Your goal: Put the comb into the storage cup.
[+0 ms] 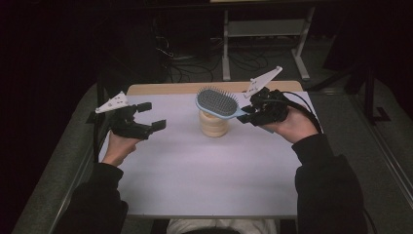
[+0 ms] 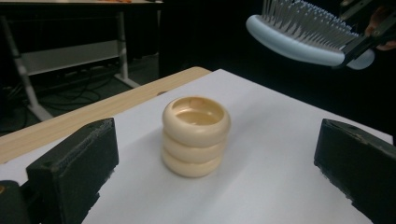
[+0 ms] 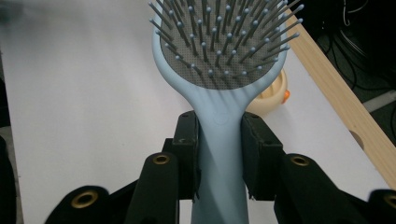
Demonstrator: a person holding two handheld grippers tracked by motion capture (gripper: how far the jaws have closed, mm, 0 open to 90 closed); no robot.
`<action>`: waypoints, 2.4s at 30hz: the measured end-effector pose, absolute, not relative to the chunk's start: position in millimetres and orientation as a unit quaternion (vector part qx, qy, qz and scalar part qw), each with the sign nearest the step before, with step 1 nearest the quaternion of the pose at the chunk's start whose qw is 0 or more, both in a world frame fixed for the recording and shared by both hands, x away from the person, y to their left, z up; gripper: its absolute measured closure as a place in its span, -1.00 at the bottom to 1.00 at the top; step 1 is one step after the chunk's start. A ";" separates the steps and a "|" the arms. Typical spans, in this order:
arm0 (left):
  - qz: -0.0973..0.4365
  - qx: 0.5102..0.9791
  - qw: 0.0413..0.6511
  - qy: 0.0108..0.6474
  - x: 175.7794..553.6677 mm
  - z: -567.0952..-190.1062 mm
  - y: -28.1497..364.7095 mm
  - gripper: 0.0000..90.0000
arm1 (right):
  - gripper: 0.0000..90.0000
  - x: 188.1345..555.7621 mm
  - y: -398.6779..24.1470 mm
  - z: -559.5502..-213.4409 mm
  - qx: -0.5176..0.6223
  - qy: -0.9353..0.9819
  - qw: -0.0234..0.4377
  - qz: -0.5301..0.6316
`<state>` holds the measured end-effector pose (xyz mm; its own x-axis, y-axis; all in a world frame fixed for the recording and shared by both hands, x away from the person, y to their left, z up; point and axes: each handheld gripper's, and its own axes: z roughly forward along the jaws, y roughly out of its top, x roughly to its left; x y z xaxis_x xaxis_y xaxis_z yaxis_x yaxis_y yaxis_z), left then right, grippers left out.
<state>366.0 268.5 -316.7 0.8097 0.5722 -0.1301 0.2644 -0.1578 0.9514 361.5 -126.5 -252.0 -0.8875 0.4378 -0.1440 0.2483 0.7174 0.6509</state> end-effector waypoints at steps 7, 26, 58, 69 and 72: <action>0.119 0.748 0.593 0.273 369.8 -312.0 251.3 -1.00 | 0.51 359.9 -116.2 -250.4 0.174 0.915 0.146 0.334; 0.065 0.744 0.607 0.272 377.0 -317.7 214.6 -1.00 | 0.51 361.2 -90.1 -263.9 0.154 0.916 0.138 0.343; 0.039 0.706 0.636 0.310 392.0 -320.3 190.0 -0.68 | 0.50 365.6 -75.5 -285.4 0.153 0.913 0.167 0.338; 0.046 0.691 0.649 0.316 395.1 -321.1 190.9 -0.46 | 0.48 368.6 -71.7 -290.8 0.160 0.913 0.183 0.327; 0.046 0.684 0.660 0.308 394.2 -318.6 192.3 -0.23 | 0.48 369.4 -70.5 -294.8 0.161 0.915 0.185 0.321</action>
